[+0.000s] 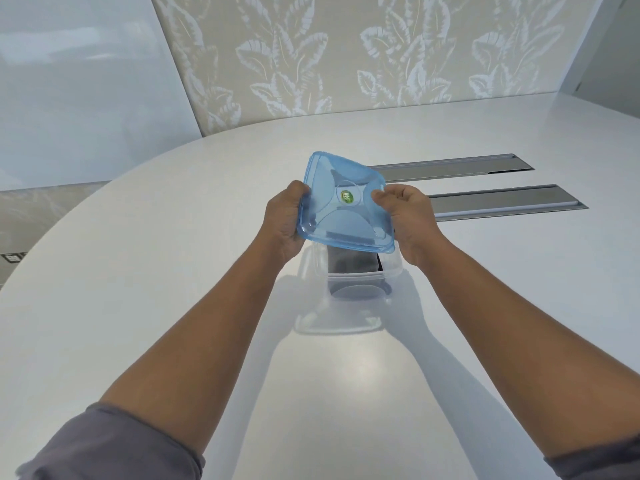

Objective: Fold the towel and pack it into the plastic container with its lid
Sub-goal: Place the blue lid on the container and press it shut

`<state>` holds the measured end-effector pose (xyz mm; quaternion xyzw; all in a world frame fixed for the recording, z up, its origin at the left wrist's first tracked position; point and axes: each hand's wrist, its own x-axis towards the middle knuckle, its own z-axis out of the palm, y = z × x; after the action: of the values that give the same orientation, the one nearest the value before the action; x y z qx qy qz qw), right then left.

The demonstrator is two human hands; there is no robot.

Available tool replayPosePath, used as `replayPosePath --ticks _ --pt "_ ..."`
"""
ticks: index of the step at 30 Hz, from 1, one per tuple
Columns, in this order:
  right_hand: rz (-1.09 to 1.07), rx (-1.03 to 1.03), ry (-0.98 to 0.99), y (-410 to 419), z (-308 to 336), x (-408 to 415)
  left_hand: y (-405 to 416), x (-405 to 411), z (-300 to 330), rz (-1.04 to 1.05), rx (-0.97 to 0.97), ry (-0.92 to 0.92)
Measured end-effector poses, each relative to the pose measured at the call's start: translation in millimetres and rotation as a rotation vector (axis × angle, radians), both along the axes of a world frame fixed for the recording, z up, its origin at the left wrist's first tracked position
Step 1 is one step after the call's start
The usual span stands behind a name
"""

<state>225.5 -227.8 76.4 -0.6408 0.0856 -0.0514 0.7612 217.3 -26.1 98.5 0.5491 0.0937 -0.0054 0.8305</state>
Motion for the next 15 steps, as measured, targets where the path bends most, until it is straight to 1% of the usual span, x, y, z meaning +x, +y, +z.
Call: replayPosePath --ticks 4,7,10,15 --pt "-0.080 -0.162 -0.043 0 -3 3 -8 0 -12 0.084 0.310 0.023" --pt "-0.079 -0.231 -0.016 3 -6 2 -15 0 -23 0.113 0.468 0.019" --pt "-0.057 -0.271 0.010 1 -13 1 -20 0 -32 0.097 0.544 0.045" --pt "-0.043 -0.330 0.049 -5 -21 0 -29 3 -40 0.072 0.607 0.069"
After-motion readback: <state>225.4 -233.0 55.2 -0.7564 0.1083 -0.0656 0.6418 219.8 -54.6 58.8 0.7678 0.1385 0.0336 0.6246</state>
